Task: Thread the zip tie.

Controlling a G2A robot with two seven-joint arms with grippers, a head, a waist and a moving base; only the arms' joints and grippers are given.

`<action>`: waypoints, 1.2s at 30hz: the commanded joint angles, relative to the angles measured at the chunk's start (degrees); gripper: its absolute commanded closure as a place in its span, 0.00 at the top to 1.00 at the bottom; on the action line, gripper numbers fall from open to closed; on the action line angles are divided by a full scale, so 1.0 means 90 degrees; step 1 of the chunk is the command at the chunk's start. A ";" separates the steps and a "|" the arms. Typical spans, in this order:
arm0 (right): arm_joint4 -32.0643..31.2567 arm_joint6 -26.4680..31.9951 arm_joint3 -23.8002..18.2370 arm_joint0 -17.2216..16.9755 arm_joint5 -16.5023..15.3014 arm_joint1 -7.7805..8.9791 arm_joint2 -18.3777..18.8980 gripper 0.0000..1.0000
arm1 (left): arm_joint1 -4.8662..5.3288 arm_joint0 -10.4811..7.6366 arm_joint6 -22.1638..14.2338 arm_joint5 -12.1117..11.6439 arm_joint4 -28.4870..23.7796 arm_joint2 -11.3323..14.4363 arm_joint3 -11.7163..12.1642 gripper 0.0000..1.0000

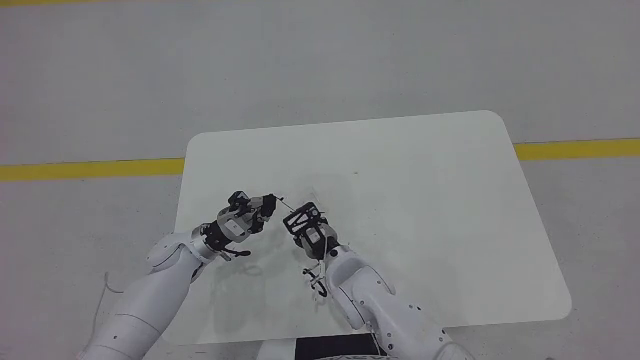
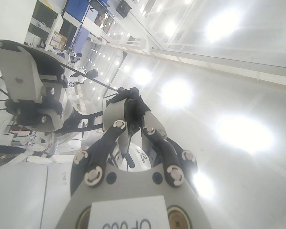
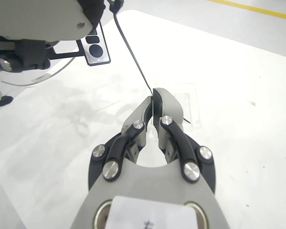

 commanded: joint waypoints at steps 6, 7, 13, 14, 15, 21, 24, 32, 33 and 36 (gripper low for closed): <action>-0.0042 -0.0006 0.0018 -0.0023 0.0025 -0.0005 0.0009 0.00 | 0.0000 0.0000 0.0000 0.0000 0.0000 0.0000 0.0000 0.00; -0.0041 -0.0007 0.0021 -0.0030 0.0034 -0.0005 0.0016 0.00 | 0.0000 0.0000 0.0000 0.0000 0.0000 0.0000 0.0000 0.00; -0.0076 0.0024 -0.0028 -0.0105 0.0109 0.0007 0.0091 0.00 | 0.0000 0.0000 0.0000 0.0000 0.0000 0.0000 0.0000 0.00; -0.0094 0.0024 -0.0044 -0.0119 0.0121 0.0012 0.0110 0.00 | 0.0000 0.0000 0.0000 0.0000 0.0000 0.0000 0.0000 0.00; -0.0102 0.0021 -0.0064 -0.0136 0.0140 0.0016 0.0134 0.00 | 0.0000 0.0000 0.0000 0.0000 0.0000 0.0000 0.0000 0.00; -0.0179 0.0015 -0.0220 -0.0248 0.0157 0.0047 0.0240 0.00 | 0.0000 0.0000 0.0000 0.0000 0.0000 0.0000 0.0000 0.00; -0.0162 -0.0061 -0.0316 -0.0301 0.0160 0.0065 0.0337 0.09 | 0.0000 0.0000 0.0000 0.0000 0.0000 0.0000 0.0000 0.00; 0.0332 -0.0492 -0.0487 -0.0425 -0.0523 0.0144 0.0643 1.00 | 0.0000 0.0000 0.0000 0.0000 0.0000 0.0000 0.0000 0.00; 0.0332 -0.0492 -0.0487 -0.0425 -0.0523 0.0144 0.0643 1.00 | 0.0000 0.0000 0.0000 0.0000 0.0000 0.0000 0.0000 0.00; 0.0332 -0.0492 -0.0487 -0.0425 -0.0523 0.0144 0.0643 1.00 | 0.0000 0.0000 0.0000 0.0000 0.0000 0.0000 0.0000 0.00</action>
